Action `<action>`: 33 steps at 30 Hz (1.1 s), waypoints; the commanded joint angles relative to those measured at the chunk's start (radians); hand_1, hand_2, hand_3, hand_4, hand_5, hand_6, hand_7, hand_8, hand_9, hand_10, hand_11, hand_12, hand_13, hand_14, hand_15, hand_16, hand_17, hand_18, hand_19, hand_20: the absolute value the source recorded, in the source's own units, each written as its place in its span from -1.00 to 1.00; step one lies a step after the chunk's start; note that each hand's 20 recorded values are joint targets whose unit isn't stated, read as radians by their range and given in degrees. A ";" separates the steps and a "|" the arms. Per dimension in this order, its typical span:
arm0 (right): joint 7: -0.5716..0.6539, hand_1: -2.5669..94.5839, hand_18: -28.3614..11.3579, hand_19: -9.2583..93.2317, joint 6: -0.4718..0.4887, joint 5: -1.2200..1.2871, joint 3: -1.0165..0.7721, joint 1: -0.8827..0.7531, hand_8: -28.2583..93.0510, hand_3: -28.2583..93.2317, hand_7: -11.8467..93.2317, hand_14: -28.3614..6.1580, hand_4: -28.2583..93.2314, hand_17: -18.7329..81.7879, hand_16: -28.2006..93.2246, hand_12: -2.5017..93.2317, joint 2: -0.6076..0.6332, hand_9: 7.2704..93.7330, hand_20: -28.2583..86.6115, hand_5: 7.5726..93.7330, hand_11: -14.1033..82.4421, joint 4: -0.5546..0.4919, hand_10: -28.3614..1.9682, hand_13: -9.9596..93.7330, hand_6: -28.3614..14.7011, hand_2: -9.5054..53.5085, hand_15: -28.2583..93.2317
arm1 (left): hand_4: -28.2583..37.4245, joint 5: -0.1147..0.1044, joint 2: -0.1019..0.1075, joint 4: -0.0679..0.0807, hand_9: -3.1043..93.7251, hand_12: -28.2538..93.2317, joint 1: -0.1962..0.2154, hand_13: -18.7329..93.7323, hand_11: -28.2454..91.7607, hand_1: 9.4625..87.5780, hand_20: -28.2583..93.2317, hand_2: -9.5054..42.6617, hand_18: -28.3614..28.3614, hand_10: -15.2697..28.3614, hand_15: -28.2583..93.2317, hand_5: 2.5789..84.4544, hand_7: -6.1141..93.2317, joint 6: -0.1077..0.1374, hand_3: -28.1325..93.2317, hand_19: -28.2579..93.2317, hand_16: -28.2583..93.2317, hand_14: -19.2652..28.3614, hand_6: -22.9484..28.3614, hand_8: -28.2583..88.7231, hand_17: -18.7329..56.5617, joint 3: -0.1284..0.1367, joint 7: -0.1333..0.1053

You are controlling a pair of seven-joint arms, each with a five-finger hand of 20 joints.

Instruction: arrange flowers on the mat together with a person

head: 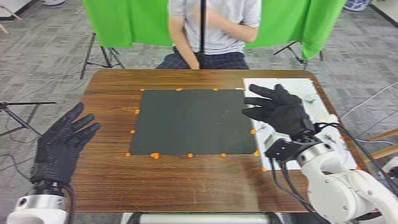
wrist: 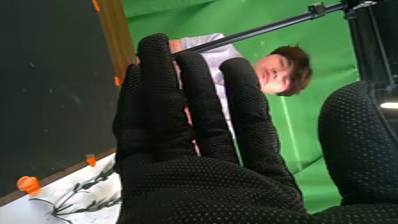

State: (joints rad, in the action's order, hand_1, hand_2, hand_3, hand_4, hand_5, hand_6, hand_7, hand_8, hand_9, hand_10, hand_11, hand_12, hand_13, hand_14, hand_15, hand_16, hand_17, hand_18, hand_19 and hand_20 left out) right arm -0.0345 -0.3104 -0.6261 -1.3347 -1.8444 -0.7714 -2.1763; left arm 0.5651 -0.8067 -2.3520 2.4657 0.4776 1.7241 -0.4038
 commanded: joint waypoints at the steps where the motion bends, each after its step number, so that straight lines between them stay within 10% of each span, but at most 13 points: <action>1: 0.001 -0.59 -0.52 0.27 0.000 -0.003 -0.003 -0.002 -0.74 0.64 -0.48 -0.45 -0.96 -0.40 -0.40 -0.65 -0.004 0.00 -0.29 -0.03 -0.38 -0.002 -0.33 0.03 0.25 -0.25 0.18 | -0.86 0.000 -0.002 -0.001 -0.31 -0.36 0.016 -0.34 -0.20 -0.70 -0.30 -0.32 0.61 0.43 0.18 -0.25 -0.67 -0.001 0.72 0.09 -0.63 0.70 0.14 -0.66 -0.74 -0.004 -0.004; 33: 0.006 -0.60 -0.53 0.27 0.012 -0.004 -0.015 -0.014 -0.74 0.63 -0.48 -0.46 -0.95 -0.40 -0.40 -0.65 -0.009 0.00 -0.28 -0.03 -0.39 -0.002 -0.33 0.03 0.25 -0.24 0.18 | -0.86 -0.015 0.014 0.000 -0.30 -0.36 0.015 -0.33 -0.20 -0.69 -0.30 -0.31 0.61 0.43 0.18 -0.25 -0.67 0.007 0.72 0.09 -0.63 0.71 0.14 -0.66 -0.74 -0.010 -0.017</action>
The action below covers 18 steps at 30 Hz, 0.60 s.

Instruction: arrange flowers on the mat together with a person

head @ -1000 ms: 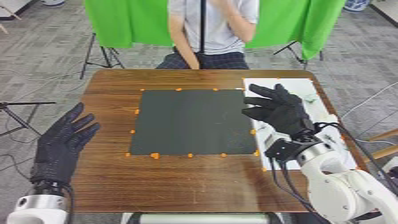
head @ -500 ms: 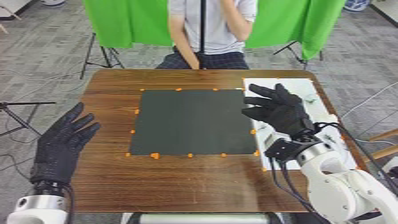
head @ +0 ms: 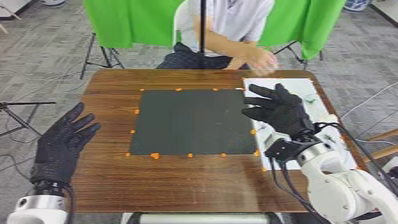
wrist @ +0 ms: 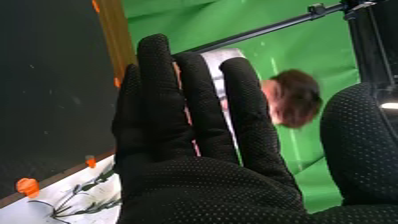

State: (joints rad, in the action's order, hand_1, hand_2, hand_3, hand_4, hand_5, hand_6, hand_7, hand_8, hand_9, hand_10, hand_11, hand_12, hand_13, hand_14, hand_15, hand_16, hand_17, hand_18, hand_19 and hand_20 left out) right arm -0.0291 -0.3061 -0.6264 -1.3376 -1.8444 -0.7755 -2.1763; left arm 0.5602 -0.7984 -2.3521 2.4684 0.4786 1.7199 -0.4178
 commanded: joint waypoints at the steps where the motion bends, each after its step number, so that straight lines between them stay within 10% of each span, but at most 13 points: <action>1: 0.001 -0.60 -0.53 0.27 0.008 -0.005 -0.012 -0.014 -0.74 0.63 -0.48 -0.46 -0.95 -0.40 -0.40 -0.65 -0.006 0.00 -0.28 -0.03 -0.39 -0.001 -0.33 0.03 0.25 -0.24 0.18 | -0.86 -0.010 0.005 -0.001 -0.30 -0.36 0.013 -0.33 -0.20 -0.69 -0.30 -0.31 0.61 0.42 0.18 -0.25 -0.67 0.005 0.72 0.09 -0.63 0.71 0.14 -0.66 -0.74 -0.005 -0.003; 18: 0.008 -0.60 -0.53 0.27 -0.006 -0.004 0.000 0.001 -0.74 0.64 -0.48 -0.46 -0.95 -0.40 -0.40 -0.65 -0.006 0.00 -0.29 -0.03 -0.39 -0.002 -0.33 0.03 0.25 -0.24 0.18 | -0.85 0.007 -0.015 0.001 -0.30 -0.36 0.006 -0.33 -0.20 -0.70 -0.30 -0.31 0.61 0.43 0.19 -0.25 -0.67 -0.005 0.72 0.09 -0.63 0.72 0.15 -0.66 -0.74 -0.003 0.020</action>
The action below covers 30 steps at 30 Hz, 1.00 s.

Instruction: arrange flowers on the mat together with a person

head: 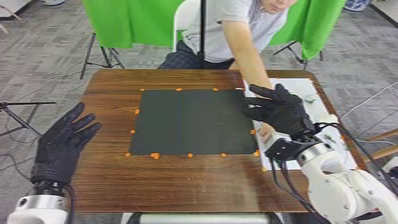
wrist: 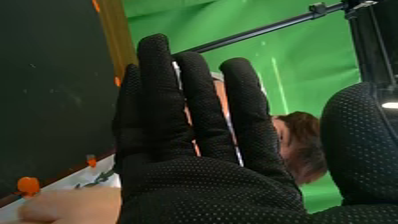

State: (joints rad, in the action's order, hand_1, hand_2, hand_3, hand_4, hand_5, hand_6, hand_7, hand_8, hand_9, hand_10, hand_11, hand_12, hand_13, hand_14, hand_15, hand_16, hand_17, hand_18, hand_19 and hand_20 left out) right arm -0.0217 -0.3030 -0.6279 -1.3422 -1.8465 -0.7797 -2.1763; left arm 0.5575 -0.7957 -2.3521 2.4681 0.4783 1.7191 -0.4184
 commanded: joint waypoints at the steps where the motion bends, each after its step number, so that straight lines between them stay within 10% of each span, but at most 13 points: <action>1: 0.005 -0.60 -0.53 0.27 -0.004 -0.006 0.003 0.005 -0.74 0.64 -0.48 -0.46 -0.95 -0.40 -0.40 -0.65 -0.006 0.00 -0.29 -0.03 -0.39 0.000 -0.33 0.03 0.25 -0.24 0.18 | -0.85 0.006 -0.014 -0.001 -0.30 -0.36 0.010 -0.33 -0.20 -0.70 -0.30 -0.31 0.61 0.43 0.19 -0.25 -0.67 -0.001 0.72 0.09 -0.63 0.72 0.14 -0.66 -0.74 -0.003 0.012; 30: 0.002 -0.60 -0.53 0.27 -0.006 0.001 -0.004 -0.007 -0.74 0.63 -0.48 -0.47 -0.95 -0.40 -0.40 -0.65 -0.001 0.00 -0.29 -0.03 -0.38 -0.004 -0.33 0.03 0.25 -0.24 0.18 | -0.86 0.019 -0.027 0.000 -0.30 -0.36 0.007 -0.33 -0.19 -0.70 -0.30 -0.31 0.61 0.44 0.19 -0.25 -0.67 -0.010 0.72 0.10 -0.63 0.72 0.15 -0.66 -0.74 -0.004 0.027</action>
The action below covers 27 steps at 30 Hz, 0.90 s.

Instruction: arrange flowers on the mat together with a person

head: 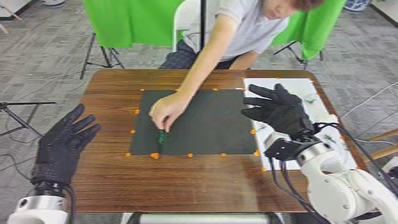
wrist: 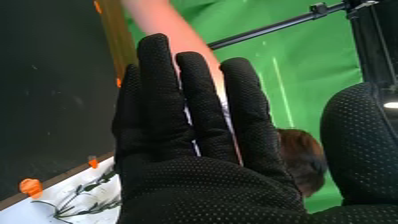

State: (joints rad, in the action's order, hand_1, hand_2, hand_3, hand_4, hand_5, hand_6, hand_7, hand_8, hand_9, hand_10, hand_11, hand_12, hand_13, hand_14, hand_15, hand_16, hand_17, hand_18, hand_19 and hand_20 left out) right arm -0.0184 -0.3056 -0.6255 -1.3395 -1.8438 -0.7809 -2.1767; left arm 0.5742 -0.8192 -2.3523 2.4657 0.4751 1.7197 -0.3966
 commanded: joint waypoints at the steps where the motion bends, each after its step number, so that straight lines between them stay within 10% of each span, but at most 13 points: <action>1: -0.001 -0.60 -0.53 0.27 -0.002 -0.002 -0.007 -0.009 -0.74 0.63 -0.48 -0.46 -0.95 -0.40 -0.40 -0.65 0.000 0.00 -0.29 -0.03 -0.38 -0.004 -0.33 0.03 0.25 -0.24 0.18 | -0.85 0.002 -0.004 -0.001 -0.30 -0.36 0.011 -0.33 -0.19 -0.70 -0.30 -0.31 0.61 0.43 0.19 -0.25 -0.67 -0.006 0.72 0.10 -0.63 0.72 0.15 -0.66 -0.74 -0.004 0.004; 27: -0.001 -0.60 -0.53 0.27 -0.004 -0.003 -0.002 -0.005 -0.74 0.64 -0.48 -0.46 -0.95 -0.40 -0.40 -0.65 0.001 0.01 -0.28 -0.03 -0.38 -0.003 -0.34 0.03 0.25 -0.23 0.18 | -0.86 0.005 -0.004 0.000 -0.30 -0.36 0.007 -0.32 -0.19 -0.70 -0.30 -0.31 0.61 0.44 0.19 -0.25 -0.67 -0.007 0.72 0.10 -0.63 0.72 0.15 -0.66 -0.74 -0.005 0.008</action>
State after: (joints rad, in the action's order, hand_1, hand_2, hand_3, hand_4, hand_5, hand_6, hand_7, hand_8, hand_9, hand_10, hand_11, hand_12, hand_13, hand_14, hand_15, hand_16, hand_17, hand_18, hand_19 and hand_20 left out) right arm -0.0163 -0.3052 -0.6262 -1.3406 -1.8440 -0.7812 -2.1767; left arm 0.5739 -0.8149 -2.3522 2.4641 0.4752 1.7167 -0.3956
